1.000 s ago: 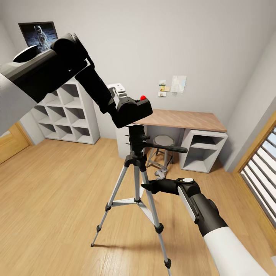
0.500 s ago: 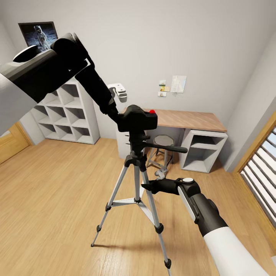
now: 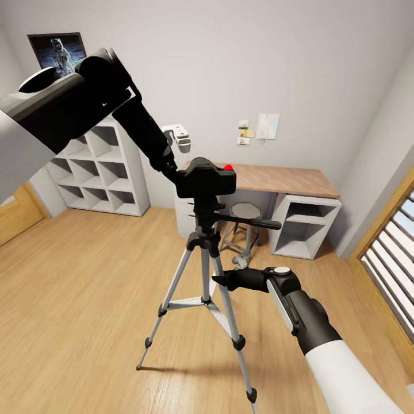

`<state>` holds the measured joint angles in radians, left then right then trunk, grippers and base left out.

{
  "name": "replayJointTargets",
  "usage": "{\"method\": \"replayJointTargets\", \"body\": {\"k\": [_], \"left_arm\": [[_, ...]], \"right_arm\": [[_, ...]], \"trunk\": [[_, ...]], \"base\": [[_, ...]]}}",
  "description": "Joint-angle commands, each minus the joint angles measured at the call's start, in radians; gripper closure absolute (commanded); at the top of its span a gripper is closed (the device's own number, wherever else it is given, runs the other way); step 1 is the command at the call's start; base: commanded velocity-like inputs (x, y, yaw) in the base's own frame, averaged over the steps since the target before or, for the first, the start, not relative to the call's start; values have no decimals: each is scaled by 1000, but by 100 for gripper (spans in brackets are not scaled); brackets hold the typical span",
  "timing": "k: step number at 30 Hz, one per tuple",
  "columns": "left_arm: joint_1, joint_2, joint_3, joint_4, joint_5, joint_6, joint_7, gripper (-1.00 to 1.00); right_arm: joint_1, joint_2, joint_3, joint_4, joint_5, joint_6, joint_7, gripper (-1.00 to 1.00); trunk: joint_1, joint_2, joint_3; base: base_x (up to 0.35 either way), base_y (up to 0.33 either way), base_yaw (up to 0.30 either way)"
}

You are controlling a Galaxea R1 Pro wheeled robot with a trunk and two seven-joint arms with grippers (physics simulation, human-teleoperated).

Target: Attach the digital camera to the camera tripod in the bedroom.

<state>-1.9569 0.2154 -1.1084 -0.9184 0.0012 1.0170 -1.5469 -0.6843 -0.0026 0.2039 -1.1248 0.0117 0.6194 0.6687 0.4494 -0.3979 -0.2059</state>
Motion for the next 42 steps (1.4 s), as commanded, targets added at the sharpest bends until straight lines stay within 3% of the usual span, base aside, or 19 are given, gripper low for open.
{"method": "replayJointTargets", "body": {"k": [1, 10, 14, 15, 20, 21, 26, 37, 42], "left_arm": [[-2, 1, -3, -1, 0, 11, -4, -100], [-2, 2, 7, -1, 5, 11, -3, -100], [-2, 9, 45, -1, 11, 12, -2, -100], [-2, 17, 98, -1, 13, 12, 0, -100], [-2, 33, 285, -1, 8, 11, 6, -100], [-2, 40, 349, -2, 5, 11, 9, -100], [-2, 61, 435, -4, -2, 11, 13, -100], [2, 99, 462, -3, -3, 11, 20, -100], [45, 130, 464, 48, 0, 11, 35, -100]], "right_arm": [[-1, -1, 2, 0, 24, -1, 2, 100], [-1, -1, 2, 0, 24, 0, 2, 100], [-1, -1, 2, 0, 24, 0, 2, 100], [-1, -1, 2, 0, 24, -1, 2, 100], [-1, -1, 2, 0, 24, -1, 2, 100], [-1, -1, 2, 0, 23, -1, 2, 100], [-1, -1, 2, 0, 23, -1, 2, 100], [-1, -1, 2, 0, 23, -1, 2, 100], [-1, -1, 2, 0, 23, 0, 3, 100]], "trunk": [[1, -2, -2], [1, -2, -2], [1, -2, -2], [1, -2, -2], [1, -2, -2], [1, -2, -2], [1, -2, -2], [1, -2, -2], [1, -2, -2]], "base": [[0, 0, 0], [0, 0, 0], [0, 0, 0], [0, 0, 0], [0, 0, 0], [0, 0, 0], [0, 0, 0], [0, 0, 0], [0, 0, 0]]}}
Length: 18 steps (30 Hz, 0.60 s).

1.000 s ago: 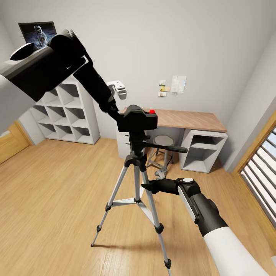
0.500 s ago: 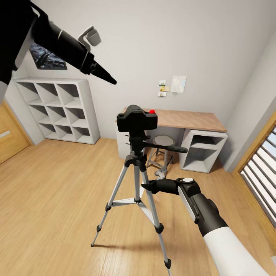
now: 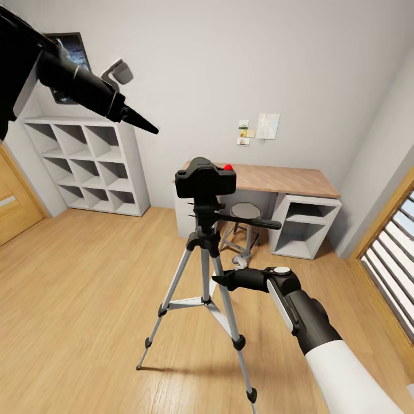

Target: Attach the digital camera to the camera tripod in the bedroom.

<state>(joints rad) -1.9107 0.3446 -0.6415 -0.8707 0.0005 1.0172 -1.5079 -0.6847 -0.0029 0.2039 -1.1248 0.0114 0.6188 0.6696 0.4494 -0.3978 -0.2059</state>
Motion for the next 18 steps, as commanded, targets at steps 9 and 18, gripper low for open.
{"method": "replayJointTargets", "body": {"k": [9, 18], "left_arm": [[285, 93, -1, 463, 0, 8, 145, -100], [524, 72, 12, 757, 24, -363, 508, -100]], "right_arm": [[-1, -1, 0, -3, 22, 7, 4, 100], [-1, -1, 1, 0, 22, 0, 4, 100]], "trunk": [[1, -2, -2], [1, -2, -2]], "base": [[0, 0, 0], [0, 0, 0]]}}
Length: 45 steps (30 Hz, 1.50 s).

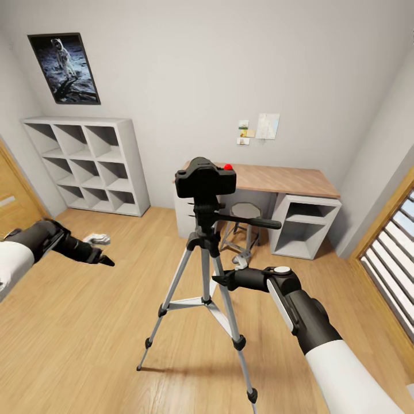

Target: Attach the digital camera to the camera tripod in the bedroom.

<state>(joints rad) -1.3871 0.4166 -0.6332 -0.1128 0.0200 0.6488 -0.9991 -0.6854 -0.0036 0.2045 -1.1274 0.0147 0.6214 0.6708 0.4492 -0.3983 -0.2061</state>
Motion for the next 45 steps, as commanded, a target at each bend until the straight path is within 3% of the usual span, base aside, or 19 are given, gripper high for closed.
{"method": "replayJointTargets", "body": {"k": [1, 3, 6, 7, 8, 10, 11, 14, 17, 18, 22, 23, 26, 27, 28, 33, 37, 39, 45], "left_arm": [[69, -9, 15, 31, 41, -113, 110, -100], [138, -17, 32, 60, 98, -209, 224, -100], [249, -26, 64, 86, 223, -303, 399, -100], [321, -30, 85, 94, 327, -341, 511, -100], [353, -32, 92, 97, 381, -354, 562, -100], [411, -35, 103, 101, 488, -374, 644, -100], [457, -40, 110, 104, 582, -386, 698, -100], [501, -51, 116, 107, 674, -395, 742, -100], [524, -64, 119, 108, 723, -403, 765, -100], [533, -83, 121, 108, 746, -414, 774, -100], [548, -140, 126, 110, 783, -459, 791, -100], [561, -165, 128, 111, 803, -496, 804, -100], [596, -190, 137, 112, 852, -564, 828, -100], [610, -197, 141, 112, 875, -587, 835, -100], [636, -214, 147, 111, 928, -627, 846, -100], [692, -280, 155, 112, 1056, -682, 870, -100], [762, -301, 156, 113, 1088, -684, 927, -100], [857, -308, 155, 112, 1101, -656, 1023, -100], [987, -311, 153, 113, 1108, -599, 1119, -100]], "right_arm": [[0, 0, 1, 3, 19, -3, 3, 100], [0, 0, 1, 3, 18, -3, 2, 100], [0, -1, 1, 3, 18, -3, 2, 100], [0, 0, 1, 4, 18, -4, 1, 100], [0, 0, 1, 4, 18, -4, 1, 100], [0, 0, 1, 4, 18, -4, 1, 100], [0, 0, 1, 4, 19, -4, 0, 100], [0, 0, 2, 4, 19, -5, 0, 100], [0, 0, 2, 4, 19, -5, 0, 100], [0, 1, 2, 5, 18, -5, 0, 100], [0, 1, 2, 5, 18, -5, 0, 100], [0, 1, 2, 5, 19, -5, 0, 100], [0, 1, 2, 5, 20, -5, 0, 100], [0, 1, 2, 5, 20, -5, 0, 100], [0, 1, 2, 5, 20, -5, 1, 100], [0, 1, 2, 5, 19, -4, 1, 100], [0, 0, 1, 5, 17, -4, 1, 100], [0, -1, 1, 5, 14, -3, 1, 100], [0, -1, 1, 6, 12, -3, 0, 100]], "trunk": [[1, -2, -2], [1, -2, -2], [1, -2, -2], [1, -2, -2], [1, -2, -2], [1, -2, -2], [1, -2, -2], [1, -2, -2], [1, -2, -2], [1, -2, -2], [1, -2, -2], [1, -2, -2], [1, -2, -2], [1, -2, -2], [1, -2, -2], [1, -2, -2], [1, -2, -2], [1, -2, -2], [1, -2, -2]], "base": [[0, 0, 0], [0, 0, 0], [0, 0, 0], [0, 0, 0], [0, 0, 0], [0, 0, 0], [0, 0, 0], [0, 0, 0], [0, 0, 0], [0, 0, 0], [0, 2, 0], [0, 72, 0], [0, 158, 0], [0, 222, 0], [0, 216, 0], [0, 120, 0], [0, 35, 0], [0, 13, 0], [0, 5, 0]]}}
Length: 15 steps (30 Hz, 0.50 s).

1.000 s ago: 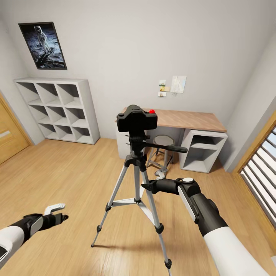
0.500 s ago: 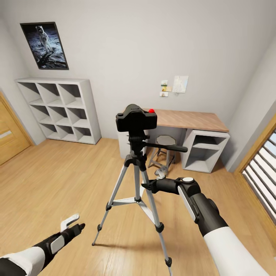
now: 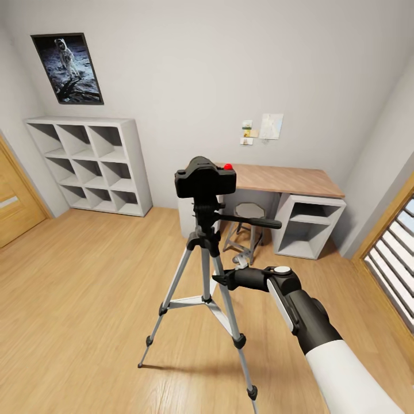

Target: Attach the digital camera to the camera tripod in the bedroom.

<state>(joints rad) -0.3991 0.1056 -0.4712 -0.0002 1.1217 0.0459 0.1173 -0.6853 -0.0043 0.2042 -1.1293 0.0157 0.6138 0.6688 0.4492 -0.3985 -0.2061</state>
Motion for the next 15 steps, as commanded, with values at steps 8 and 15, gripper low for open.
{"method": "replayJointTargets", "body": {"k": [8, 15], "left_arm": [[94, -20, -12, 0, 2, 19, 28, -100], [121, -28, -10, 0, 2, 18, 32, -100]], "right_arm": [[0, 0, 0, 8, 10, 4, 2, 100], [0, 0, 0, 8, 10, 4, 2, 100]], "trunk": [[1, -1, -2], [1, -1, -2]], "base": [[0, 1, 0], [0, 0, 0]]}}
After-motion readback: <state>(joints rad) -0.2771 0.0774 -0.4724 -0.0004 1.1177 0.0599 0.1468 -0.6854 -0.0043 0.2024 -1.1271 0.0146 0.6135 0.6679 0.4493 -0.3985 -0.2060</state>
